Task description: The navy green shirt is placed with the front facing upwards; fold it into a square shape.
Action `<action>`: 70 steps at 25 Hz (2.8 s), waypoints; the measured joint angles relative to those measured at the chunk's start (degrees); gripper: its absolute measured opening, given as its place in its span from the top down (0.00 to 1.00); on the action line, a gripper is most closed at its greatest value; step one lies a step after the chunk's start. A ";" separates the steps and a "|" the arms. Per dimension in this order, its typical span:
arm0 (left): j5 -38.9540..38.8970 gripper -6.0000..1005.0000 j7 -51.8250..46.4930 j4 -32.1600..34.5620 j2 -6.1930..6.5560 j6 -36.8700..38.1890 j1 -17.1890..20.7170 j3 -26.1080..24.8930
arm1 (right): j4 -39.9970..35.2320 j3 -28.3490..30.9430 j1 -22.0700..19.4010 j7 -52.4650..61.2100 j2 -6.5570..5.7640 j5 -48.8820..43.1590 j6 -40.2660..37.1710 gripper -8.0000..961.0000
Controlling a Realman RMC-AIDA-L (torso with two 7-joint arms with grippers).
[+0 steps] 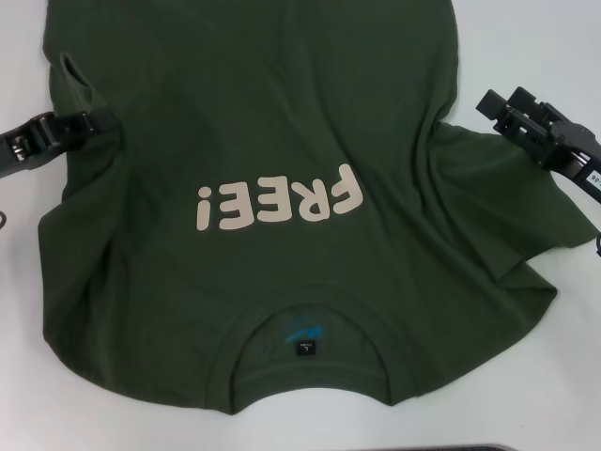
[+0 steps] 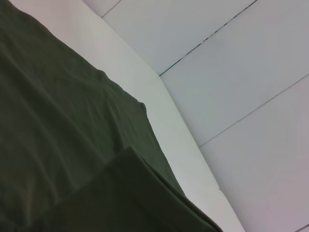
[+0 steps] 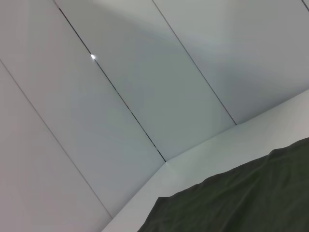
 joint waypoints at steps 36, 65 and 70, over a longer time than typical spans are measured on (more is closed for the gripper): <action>0.23 0.28 5.59 -1.38 -1.37 -0.84 -0.67 4.56 | 0.11 0.31 0.75 0.00 0.00 0.09 -0.26 0.08; -8.95 0.28 30.36 -3.83 -2.71 -7.80 2.35 3.44 | 0.19 0.36 0.84 0.00 0.00 0.83 0.08 0.08; -8.56 0.28 29.36 -3.84 -0.90 -7.07 4.35 4.07 | 0.16 0.50 0.84 0.30 0.00 0.88 0.49 0.08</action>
